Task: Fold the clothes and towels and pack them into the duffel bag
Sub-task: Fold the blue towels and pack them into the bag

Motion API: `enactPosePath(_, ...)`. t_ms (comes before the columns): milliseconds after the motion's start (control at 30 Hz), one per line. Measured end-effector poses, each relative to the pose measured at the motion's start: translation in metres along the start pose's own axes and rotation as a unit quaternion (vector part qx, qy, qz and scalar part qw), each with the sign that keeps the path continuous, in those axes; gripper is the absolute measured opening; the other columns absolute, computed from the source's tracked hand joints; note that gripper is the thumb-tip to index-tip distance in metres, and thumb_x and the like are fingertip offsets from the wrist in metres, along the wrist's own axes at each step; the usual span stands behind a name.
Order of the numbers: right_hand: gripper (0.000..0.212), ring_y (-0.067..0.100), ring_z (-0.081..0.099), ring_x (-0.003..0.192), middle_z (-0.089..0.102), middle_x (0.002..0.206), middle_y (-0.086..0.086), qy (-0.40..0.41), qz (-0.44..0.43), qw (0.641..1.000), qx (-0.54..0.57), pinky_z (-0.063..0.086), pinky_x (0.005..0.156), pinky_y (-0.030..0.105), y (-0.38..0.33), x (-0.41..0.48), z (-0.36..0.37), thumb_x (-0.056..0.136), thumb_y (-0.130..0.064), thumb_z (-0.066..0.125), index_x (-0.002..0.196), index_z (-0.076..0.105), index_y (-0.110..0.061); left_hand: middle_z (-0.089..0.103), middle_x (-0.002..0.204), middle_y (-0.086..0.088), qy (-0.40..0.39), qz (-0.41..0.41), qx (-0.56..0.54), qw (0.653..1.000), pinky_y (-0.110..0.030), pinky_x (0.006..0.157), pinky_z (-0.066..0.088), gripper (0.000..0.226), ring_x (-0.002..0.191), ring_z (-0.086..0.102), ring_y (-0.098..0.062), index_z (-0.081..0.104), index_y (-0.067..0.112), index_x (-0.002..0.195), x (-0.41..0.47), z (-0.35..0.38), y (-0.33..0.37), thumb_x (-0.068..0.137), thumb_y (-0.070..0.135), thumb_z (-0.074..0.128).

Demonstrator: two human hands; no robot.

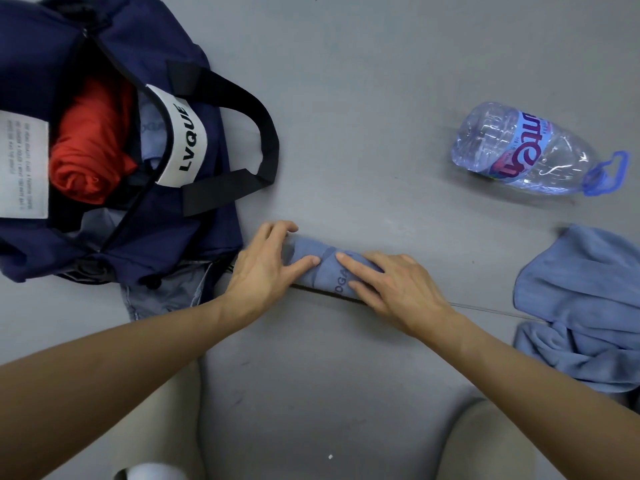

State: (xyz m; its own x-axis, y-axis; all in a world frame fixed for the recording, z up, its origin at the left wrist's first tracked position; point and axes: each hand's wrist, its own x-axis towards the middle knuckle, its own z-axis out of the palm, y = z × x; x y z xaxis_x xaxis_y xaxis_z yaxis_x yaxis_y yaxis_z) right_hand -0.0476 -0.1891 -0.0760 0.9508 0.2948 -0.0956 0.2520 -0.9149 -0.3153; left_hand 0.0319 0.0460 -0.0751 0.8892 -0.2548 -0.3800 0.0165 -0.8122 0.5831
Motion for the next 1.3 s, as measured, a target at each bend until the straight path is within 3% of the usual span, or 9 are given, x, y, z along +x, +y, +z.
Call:
enactPosePath(233,0.076,0.030,0.065,0.091,0.065,0.117,-0.004,-0.197,-0.013,0.979,0.053,0.046,0.071,0.037,-0.024,0.000,-0.011,0.081,-0.069,0.015,0.145,-0.024,-0.055,0.065,0.088,0.004,0.011,-0.108,0.004,0.994,-0.041,0.079,0.048,0.069,0.089,0.064,-0.027,0.042,0.033,0.113,0.003,-0.010,0.002,0.070,0.086,0.051)
enactPosePath(400,0.070,0.026,0.062,0.097,0.051,0.123,-0.006,-0.164,-0.009,0.982,0.090,0.051,0.079,0.039,-0.023,0.009,-0.013,0.085,-0.076,0.015,0.150,-0.005,-0.059,0.068,0.087,0.011,-0.016,-0.122,-0.136,0.983,-0.048,0.083,0.057,0.061,0.085,0.070,-0.018,0.044,0.049,0.128,-0.018,0.000,-0.019,0.075,0.078,0.052)
enactPosePath(533,0.062,0.021,0.060,0.103,0.029,0.149,-0.010,-0.192,0.025,0.970,0.144,0.048,0.092,0.037,-0.015,0.023,-0.015,0.099,-0.059,0.035,0.150,-0.001,-0.059,0.060,0.134,0.018,-0.063,0.012,-0.144,0.988,-0.034,0.102,0.049,0.052,0.115,0.061,-0.001,0.036,0.053,0.148,-0.033,-0.005,-0.020,0.097,0.046,0.047)
enactPosePath(633,0.065,0.008,0.059,0.091,0.030,0.144,-0.018,-0.183,0.057,0.954,0.231,0.047,0.094,0.033,-0.018,0.021,-0.008,0.101,-0.047,0.044,0.146,0.000,-0.066,0.048,0.149,0.009,-0.103,0.060,-0.144,0.982,-0.023,0.113,0.036,0.047,0.133,0.043,0.006,0.047,0.040,0.146,-0.038,-0.004,-0.015,0.102,0.025,0.049)
enactPosePath(833,0.075,0.008,0.058,0.079,0.044,0.140,-0.014,-0.111,0.143,0.905,0.384,0.049,0.087,0.025,-0.033,0.014,0.001,0.099,-0.021,0.057,0.142,0.013,-0.064,0.033,0.152,0.005,-0.152,0.021,-0.249,0.956,-0.024,0.111,0.042,0.055,0.128,0.044,0.011,0.048,0.037,0.143,-0.032,0.002,0.017,0.090,0.034,0.059)
enactPosePath(933,0.072,-0.002,0.062,0.077,0.062,0.119,-0.005,-0.088,0.184,0.860,0.468,0.048,0.081,0.016,-0.043,0.023,-0.029,0.099,-0.011,0.058,0.141,0.022,-0.058,0.033,0.146,0.011,-0.131,0.022,-0.285,0.949,-0.019,0.108,0.042,0.058,0.127,0.044,0.009,0.046,0.045,0.142,-0.030,-0.010,0.036,0.090,0.030,0.066)
enactPosePath(1067,0.073,0.021,0.074,0.095,0.077,0.102,0.003,-0.070,0.190,0.806,0.556,0.056,0.084,0.023,-0.063,0.050,-0.094,0.097,-0.008,0.058,0.147,0.028,-0.052,0.037,0.149,0.020,-0.059,0.052,-0.360,0.930,-0.018,0.102,0.046,0.053,0.130,0.046,0.009,0.055,0.035,0.141,-0.028,-0.064,0.061,0.094,0.015,0.069)
enactPosePath(1200,0.077,0.019,0.074,0.099,0.067,0.116,-0.032,-0.068,0.127,0.826,0.545,0.051,0.096,0.028,-0.093,0.089,-0.140,0.096,-0.012,0.059,0.146,0.024,-0.059,0.042,0.151,0.016,0.024,0.110,-0.371,0.922,-0.023,0.107,0.044,0.054,0.134,0.043,0.005,0.054,0.030,0.143,-0.027,-0.122,0.071,0.095,0.011,0.067)
enactPosePath(1300,0.078,0.021,0.074,0.095,0.062,0.126,-0.026,-0.065,0.081,0.857,0.505,0.055,0.093,0.030,-0.111,0.121,-0.160,0.095,-0.016,0.061,0.146,0.024,-0.062,0.045,0.149,0.010,0.091,0.124,-0.367,0.918,-0.011,0.103,0.039,0.054,0.134,0.041,0.009,0.056,0.029,0.140,-0.022,-0.160,0.060,0.092,0.006,0.069)
